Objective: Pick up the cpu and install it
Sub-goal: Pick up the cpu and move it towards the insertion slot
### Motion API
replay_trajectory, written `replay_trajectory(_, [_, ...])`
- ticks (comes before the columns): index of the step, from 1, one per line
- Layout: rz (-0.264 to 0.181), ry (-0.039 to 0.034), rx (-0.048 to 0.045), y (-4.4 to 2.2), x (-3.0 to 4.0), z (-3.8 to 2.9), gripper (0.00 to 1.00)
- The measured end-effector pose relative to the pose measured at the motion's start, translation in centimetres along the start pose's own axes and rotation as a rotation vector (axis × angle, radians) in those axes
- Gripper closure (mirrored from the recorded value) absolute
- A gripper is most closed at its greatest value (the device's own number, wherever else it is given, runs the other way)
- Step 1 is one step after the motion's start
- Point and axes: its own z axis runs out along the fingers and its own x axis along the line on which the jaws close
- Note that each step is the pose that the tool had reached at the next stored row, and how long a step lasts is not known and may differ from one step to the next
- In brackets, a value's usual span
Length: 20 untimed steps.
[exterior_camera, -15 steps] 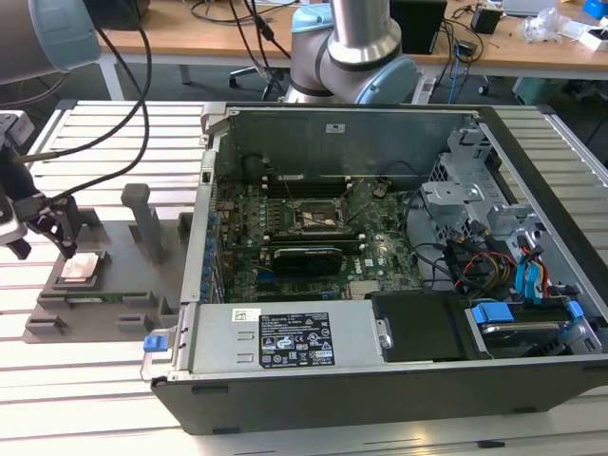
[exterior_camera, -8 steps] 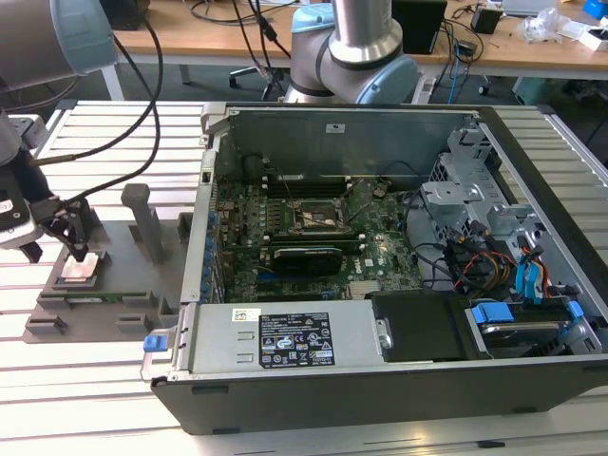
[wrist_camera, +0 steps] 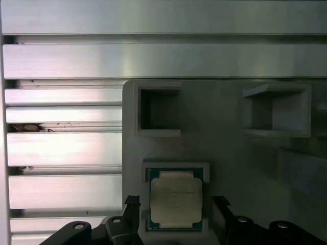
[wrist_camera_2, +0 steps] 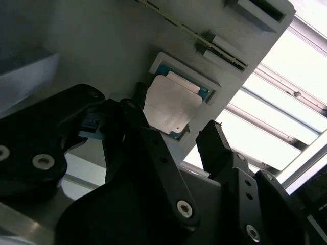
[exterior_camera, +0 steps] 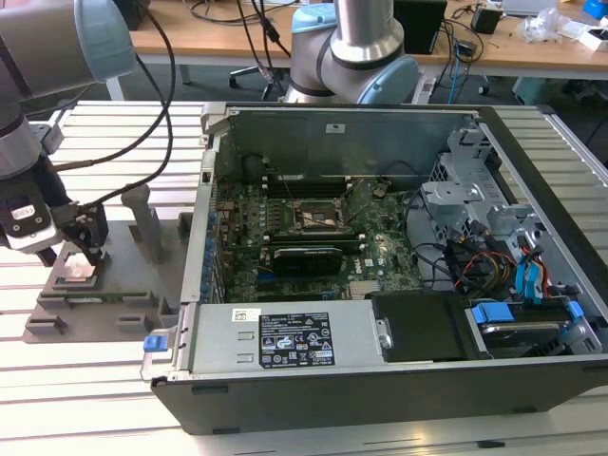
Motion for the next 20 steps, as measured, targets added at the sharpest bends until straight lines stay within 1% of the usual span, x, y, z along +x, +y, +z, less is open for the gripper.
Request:
replay_trajectory(2, [-0.002, 0.0001, 0.0, 0.02, -0.08, 0.31, 0.34])
replay_trajectory(12, [-0.006, -0.0001, -0.0004, 0.03, -0.25, 1.07, 0.34])
replay_trajectory(14, [-0.007, 0.0, -0.0004, 0.05, -0.35, 1.33, 0.34])
replay_trajectory(20, [-0.01, 0.0, -0.0005, 0.04, -0.35, 1.75, 0.34])
